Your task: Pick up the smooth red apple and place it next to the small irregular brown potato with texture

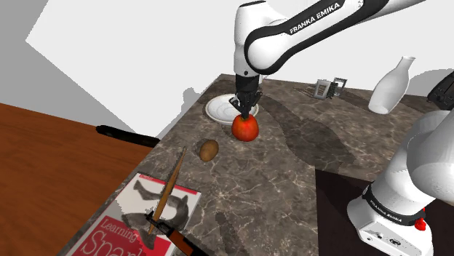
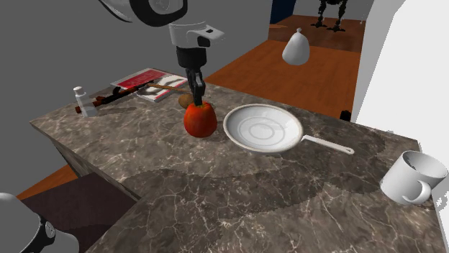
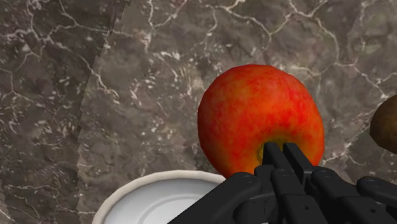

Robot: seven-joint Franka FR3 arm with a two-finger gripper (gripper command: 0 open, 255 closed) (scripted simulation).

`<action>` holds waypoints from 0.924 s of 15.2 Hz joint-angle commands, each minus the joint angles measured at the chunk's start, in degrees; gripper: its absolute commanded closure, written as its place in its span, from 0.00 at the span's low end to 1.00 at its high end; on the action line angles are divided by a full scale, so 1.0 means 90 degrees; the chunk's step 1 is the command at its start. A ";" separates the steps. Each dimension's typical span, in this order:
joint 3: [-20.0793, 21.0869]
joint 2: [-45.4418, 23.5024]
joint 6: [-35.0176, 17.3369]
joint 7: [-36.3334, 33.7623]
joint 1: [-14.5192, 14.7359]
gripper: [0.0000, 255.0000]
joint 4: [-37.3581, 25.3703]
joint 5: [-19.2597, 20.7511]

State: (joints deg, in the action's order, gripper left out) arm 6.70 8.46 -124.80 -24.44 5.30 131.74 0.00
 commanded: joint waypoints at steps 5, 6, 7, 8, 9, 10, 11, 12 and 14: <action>0.0000 -0.0013 -0.0034 -0.0001 0.0000 1.00 0.0016 0.0002; 0.0000 -0.0013 -0.0034 -0.0001 0.0000 0.00 0.0016 0.0002; 0.0000 -0.0013 -0.0034 -0.0001 0.0000 0.00 0.0016 0.0002; 0.0000 -0.0013 -0.0034 -0.0001 0.0000 0.00 0.0016 0.0002; 0.0000 -0.0013 -0.0034 -0.0001 0.0000 0.00 0.0016 0.0002; 0.0000 -0.0013 -0.0034 -0.0001 0.0000 0.00 0.0016 0.0002; 0.0000 -0.0013 -0.0034 -0.0001 0.0000 0.00 0.0016 0.0002; -0.0003 0.0087 0.0185 0.0009 0.0002 0.00 -0.0103 -0.0012; -0.0010 0.0260 0.0621 0.0025 0.0005 0.00 -0.0368 -0.0032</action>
